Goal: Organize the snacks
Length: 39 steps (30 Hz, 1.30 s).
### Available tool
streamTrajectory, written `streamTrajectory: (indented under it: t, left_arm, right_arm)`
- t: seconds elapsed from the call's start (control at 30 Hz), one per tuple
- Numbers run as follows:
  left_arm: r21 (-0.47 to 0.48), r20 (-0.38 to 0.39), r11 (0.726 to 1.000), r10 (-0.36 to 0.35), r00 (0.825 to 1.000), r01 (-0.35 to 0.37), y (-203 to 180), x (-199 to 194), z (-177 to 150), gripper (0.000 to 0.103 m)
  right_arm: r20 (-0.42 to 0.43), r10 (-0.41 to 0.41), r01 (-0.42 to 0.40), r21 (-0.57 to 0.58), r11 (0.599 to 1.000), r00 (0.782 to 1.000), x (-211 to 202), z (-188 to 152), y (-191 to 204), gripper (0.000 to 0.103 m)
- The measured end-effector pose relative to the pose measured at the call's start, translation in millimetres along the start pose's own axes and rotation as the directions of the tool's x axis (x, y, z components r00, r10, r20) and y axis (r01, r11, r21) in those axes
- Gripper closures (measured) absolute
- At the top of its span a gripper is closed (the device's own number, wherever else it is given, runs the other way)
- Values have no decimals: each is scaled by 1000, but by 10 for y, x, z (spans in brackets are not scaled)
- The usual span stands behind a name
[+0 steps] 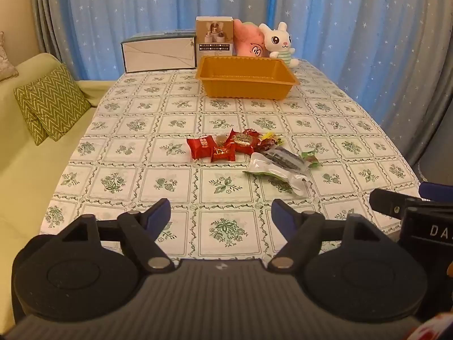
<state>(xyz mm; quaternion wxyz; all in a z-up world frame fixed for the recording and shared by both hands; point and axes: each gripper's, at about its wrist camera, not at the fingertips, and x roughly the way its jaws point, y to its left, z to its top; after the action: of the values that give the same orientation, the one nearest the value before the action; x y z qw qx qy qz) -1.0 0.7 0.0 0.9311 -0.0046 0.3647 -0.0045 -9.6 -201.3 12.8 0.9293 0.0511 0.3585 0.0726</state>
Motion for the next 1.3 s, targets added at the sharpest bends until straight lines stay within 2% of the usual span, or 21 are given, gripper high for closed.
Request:
streamTrajectory:
  t: [0.03,0.2,1.3]
  left_arm:
    - [-12,-2,1000,-6,1000,6,4,-8,-9,33]
    - [-19,-39,999,-30,999,29,18,49,-16,33]
    - [-15,-42,1000,-22,999,22,9,50,-12,33]
  right_arm:
    - [-6,3,-3,3,1000,1000,-1,4,-1,13]
    - [-4,-1,1,2,1000,1000,-5,26,-7,13]
    - [3,-10,10,-4,1000,1000,-2,3,-29,13]
